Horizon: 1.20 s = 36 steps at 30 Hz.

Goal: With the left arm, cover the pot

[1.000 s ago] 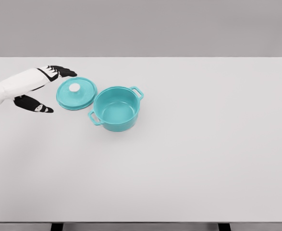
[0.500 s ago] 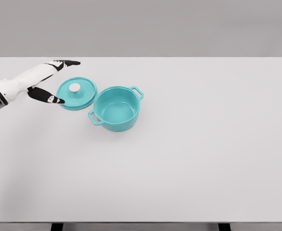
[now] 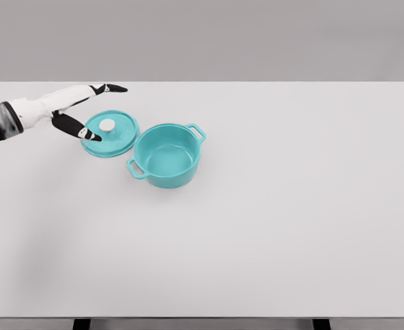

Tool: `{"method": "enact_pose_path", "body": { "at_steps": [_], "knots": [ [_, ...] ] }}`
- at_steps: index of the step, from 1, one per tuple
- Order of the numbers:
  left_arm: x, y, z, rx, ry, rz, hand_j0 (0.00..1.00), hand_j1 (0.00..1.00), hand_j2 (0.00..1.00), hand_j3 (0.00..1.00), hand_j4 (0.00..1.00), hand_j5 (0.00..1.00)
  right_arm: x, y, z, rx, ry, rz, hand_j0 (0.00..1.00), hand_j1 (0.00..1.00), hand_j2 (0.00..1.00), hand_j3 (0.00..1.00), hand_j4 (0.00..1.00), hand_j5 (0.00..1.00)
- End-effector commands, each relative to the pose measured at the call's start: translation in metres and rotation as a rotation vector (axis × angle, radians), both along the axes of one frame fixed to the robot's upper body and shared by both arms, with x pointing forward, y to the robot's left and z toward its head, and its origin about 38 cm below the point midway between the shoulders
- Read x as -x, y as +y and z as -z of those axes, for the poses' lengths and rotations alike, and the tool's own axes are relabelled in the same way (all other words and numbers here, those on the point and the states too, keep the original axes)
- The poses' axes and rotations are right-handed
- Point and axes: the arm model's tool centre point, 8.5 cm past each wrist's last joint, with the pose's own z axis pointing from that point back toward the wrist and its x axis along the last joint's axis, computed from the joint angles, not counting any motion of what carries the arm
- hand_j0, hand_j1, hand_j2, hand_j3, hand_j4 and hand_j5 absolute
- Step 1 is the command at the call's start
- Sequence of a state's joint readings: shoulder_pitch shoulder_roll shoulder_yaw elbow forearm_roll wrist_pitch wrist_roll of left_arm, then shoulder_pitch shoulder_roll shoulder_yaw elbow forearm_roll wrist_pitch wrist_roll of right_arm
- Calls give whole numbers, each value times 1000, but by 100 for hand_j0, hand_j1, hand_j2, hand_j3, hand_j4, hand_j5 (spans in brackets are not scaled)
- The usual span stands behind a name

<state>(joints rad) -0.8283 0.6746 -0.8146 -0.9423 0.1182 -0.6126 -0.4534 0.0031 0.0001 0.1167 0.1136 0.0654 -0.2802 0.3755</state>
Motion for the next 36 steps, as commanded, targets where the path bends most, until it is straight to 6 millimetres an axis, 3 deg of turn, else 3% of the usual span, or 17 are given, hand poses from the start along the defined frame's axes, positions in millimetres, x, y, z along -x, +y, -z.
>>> {"method": "enact_pose_path", "body": {
  "at_steps": [1, 7, 12, 20, 26, 36],
  "knots": [
    [-6, -6, 12, 45, 32, -23, 95, 95, 95, 95, 95, 95, 0, 0, 0, 0, 0, -1, 100, 100, 100, 100, 100, 100],
    [-7, 11, 31, 13, 79, -82, 92, 92, 92, 92, 92, 92, 0, 0, 0, 0, 1, 0, 100, 100, 100, 100, 100, 100],
    [-8, 1, 37, -42, 75, -58, 87, 87, 87, 87, 87, 87, 0, 0, 0, 0, 0, -1, 100, 100, 100, 100, 100, 100],
    [-14, -1, 26, -34, 54, -57, 86, 86, 86, 86, 86, 86, 0, 0, 0, 0, 0, -1, 100, 100, 100, 100, 100, 100],
    [-17, 13, 37, -77, 82, -105, 85, 85, 85, 85, 85, 85, 0, 0, 0, 0, 1, 0, 100, 100, 100, 100, 100, 100],
    [-22, 4, 34, -70, 76, -95, 81, 81, 81, 81, 81, 81, 0, 0, 0, 0, 0, -1, 100, 100, 100, 100, 100, 100]
  ]
}}
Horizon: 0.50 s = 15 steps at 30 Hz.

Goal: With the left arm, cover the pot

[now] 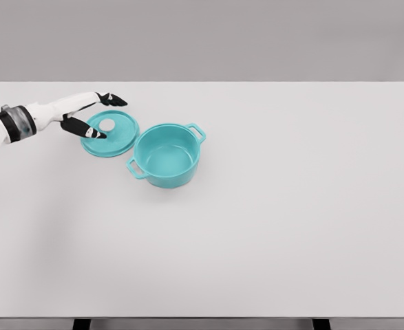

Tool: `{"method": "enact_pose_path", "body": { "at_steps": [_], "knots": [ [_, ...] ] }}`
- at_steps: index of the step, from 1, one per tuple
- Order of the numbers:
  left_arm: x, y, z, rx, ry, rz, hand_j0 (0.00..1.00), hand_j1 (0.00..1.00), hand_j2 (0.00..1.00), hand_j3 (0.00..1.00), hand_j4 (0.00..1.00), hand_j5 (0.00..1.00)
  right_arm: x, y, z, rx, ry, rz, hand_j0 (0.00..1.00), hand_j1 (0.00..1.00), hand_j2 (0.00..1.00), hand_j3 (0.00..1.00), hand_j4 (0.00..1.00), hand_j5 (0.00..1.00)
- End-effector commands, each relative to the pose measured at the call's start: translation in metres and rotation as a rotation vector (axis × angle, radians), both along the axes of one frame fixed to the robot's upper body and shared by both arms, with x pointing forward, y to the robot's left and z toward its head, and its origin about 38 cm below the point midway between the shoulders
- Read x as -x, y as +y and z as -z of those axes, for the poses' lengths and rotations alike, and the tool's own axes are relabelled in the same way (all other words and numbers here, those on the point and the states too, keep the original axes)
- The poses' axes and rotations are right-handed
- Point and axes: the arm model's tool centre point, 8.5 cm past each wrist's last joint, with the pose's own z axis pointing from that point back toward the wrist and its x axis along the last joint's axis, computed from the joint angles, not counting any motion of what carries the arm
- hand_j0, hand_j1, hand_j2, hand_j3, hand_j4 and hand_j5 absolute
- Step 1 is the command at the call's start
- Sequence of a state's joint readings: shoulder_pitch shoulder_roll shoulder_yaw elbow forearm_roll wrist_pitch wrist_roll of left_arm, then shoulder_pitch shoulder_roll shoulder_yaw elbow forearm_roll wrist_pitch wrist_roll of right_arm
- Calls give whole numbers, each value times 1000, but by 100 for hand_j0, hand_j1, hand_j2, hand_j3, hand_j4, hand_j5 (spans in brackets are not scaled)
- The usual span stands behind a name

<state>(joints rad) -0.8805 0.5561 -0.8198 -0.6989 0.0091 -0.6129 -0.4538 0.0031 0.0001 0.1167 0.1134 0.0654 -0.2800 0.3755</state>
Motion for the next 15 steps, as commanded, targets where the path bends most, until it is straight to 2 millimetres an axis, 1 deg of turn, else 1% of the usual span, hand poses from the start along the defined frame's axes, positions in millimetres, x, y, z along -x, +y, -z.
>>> {"method": "enact_pose_path", "body": {
  "at_steps": [1, 3, 5, 11, 15],
  "knots": [
    [0, 1, 0, 7, 2, -7, 81, 81, 81, 81, 81, 81, 0, 0, 0, 0, 1, 0, 100, 100, 100, 100, 100, 100],
    [-1, 1, 1, 7, 1, -9, 81, 81, 81, 81, 81, 81, 0, 0, 0, 0, -1, -1, 100, 100, 100, 100, 100, 100],
    [0, 7, 4, 3, 11, -27, 81, 81, 81, 81, 81, 81, 0, 0, 0, 0, -1, -1, 100, 100, 100, 100, 100, 100],
    [-2, 1, 12, 11, 28, -32, 81, 81, 81, 81, 81, 81, 0, 0, 0, 0, -1, -1, 100, 100, 100, 100, 100, 100],
    [-1, 2, 15, 9, 36, -38, 80, 80, 80, 80, 80, 80, 0, 0, 0, 0, -1, -1, 100, 100, 100, 100, 100, 100]
  ]
}}
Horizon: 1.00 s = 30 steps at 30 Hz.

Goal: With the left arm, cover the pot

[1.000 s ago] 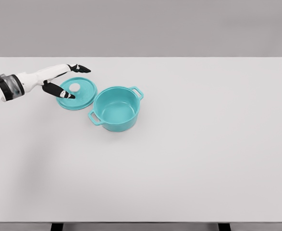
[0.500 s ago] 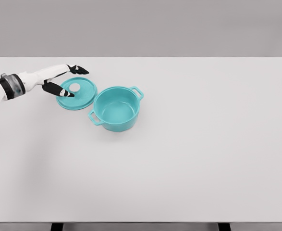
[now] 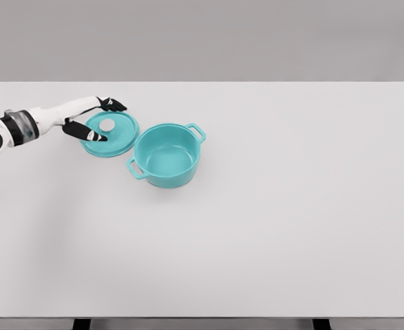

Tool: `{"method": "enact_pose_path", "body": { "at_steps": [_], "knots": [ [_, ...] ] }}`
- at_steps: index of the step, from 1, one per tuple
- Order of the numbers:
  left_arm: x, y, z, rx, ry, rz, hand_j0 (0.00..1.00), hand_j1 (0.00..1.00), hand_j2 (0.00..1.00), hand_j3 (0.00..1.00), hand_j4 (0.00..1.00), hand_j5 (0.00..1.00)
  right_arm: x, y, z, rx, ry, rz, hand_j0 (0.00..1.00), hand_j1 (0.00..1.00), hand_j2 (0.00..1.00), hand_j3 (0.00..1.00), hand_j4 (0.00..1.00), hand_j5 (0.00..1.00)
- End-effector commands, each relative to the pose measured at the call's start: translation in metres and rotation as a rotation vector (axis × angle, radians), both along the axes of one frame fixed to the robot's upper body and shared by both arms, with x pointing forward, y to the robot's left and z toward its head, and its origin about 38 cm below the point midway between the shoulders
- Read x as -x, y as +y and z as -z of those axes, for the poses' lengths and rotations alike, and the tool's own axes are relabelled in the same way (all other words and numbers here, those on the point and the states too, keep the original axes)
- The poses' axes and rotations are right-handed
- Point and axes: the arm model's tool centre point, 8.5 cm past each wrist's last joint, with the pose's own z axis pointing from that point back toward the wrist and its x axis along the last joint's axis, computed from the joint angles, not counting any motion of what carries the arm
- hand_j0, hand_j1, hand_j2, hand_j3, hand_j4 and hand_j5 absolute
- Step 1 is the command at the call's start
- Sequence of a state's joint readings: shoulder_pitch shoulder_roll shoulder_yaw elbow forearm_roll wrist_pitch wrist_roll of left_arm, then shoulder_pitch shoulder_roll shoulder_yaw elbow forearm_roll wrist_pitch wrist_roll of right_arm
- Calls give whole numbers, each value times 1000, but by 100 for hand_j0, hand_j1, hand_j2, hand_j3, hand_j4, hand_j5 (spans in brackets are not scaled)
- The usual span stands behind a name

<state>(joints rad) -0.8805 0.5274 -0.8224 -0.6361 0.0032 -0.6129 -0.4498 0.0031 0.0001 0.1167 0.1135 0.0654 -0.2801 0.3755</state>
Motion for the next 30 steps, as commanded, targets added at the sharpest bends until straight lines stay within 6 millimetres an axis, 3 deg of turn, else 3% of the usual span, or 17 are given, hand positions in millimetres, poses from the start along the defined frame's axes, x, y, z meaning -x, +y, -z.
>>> {"method": "enact_pose_path", "body": {
  "at_steps": [1, 30],
  "knots": [
    [-1, 0, 1, 9, 2, -10, 80, 80, 80, 80, 80, 80, 0, 0, 0, 0, 0, -1, 100, 100, 100, 100, 100, 100],
    [1, 8, 7, 0, 21, -28, 72, 72, 72, 72, 72, 72, 0, 0, 0, 0, 0, -1, 100, 100, 100, 100, 100, 100]
  ]
}}
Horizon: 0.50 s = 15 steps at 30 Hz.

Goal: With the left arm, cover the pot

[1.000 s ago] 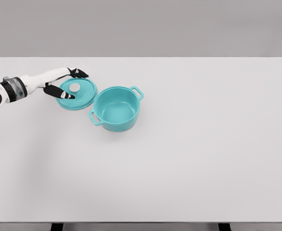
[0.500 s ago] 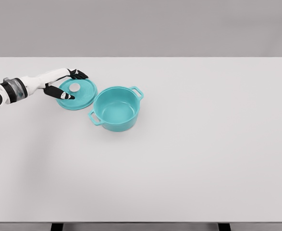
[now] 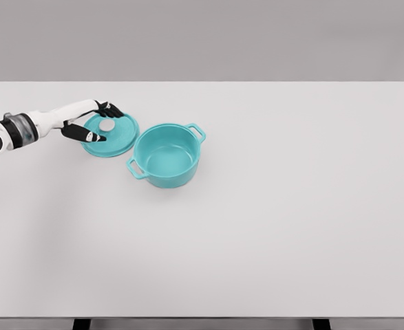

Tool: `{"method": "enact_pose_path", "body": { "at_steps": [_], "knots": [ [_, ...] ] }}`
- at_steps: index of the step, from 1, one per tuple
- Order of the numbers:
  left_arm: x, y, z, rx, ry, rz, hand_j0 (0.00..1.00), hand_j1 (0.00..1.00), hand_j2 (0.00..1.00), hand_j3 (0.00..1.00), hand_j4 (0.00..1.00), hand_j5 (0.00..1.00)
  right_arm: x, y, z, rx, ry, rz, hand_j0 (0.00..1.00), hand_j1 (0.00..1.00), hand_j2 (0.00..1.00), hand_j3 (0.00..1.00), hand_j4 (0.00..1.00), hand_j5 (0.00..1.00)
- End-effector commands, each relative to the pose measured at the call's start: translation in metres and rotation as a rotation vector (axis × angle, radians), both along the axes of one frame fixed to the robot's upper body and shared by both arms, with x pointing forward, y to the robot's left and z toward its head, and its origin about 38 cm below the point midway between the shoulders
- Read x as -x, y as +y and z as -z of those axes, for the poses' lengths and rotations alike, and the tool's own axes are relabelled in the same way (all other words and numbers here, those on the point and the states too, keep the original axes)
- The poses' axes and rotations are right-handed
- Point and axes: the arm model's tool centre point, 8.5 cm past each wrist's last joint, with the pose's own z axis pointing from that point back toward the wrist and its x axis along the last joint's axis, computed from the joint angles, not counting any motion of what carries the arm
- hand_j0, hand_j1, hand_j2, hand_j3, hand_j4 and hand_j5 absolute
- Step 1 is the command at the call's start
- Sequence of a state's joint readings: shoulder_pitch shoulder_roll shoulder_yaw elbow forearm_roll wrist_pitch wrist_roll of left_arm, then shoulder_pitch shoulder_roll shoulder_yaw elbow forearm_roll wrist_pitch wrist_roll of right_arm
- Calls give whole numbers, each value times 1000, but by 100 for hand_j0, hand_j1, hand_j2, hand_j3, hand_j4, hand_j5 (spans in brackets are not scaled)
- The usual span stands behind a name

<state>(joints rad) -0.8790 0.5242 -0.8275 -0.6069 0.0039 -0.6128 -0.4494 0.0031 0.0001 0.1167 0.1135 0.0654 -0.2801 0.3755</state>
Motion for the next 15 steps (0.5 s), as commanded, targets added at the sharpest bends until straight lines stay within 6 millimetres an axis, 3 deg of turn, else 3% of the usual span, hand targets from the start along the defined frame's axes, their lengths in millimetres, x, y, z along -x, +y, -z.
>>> {"method": "enact_pose_path", "body": {
  "at_steps": [1, 9, 15],
  "knots": [
    [0, 2, 0, 7, 1, -8, 72, 72, 72, 72, 72, 72, 0, 0, 0, 0, 0, -1, 100, 100, 100, 100, 100, 100],
    [1, 0, 2, 11, 3, -3, 50, 50, 50, 50, 50, 50, 0, 0, 0, 0, 0, -1, 100, 100, 100, 100, 100, 100],
    [2, -1, 4, 10, 6, -1, 48, 48, 48, 48, 48, 48, 0, 0, 0, 0, 0, -1, 100, 100, 100, 100, 100, 100]
  ]
}}
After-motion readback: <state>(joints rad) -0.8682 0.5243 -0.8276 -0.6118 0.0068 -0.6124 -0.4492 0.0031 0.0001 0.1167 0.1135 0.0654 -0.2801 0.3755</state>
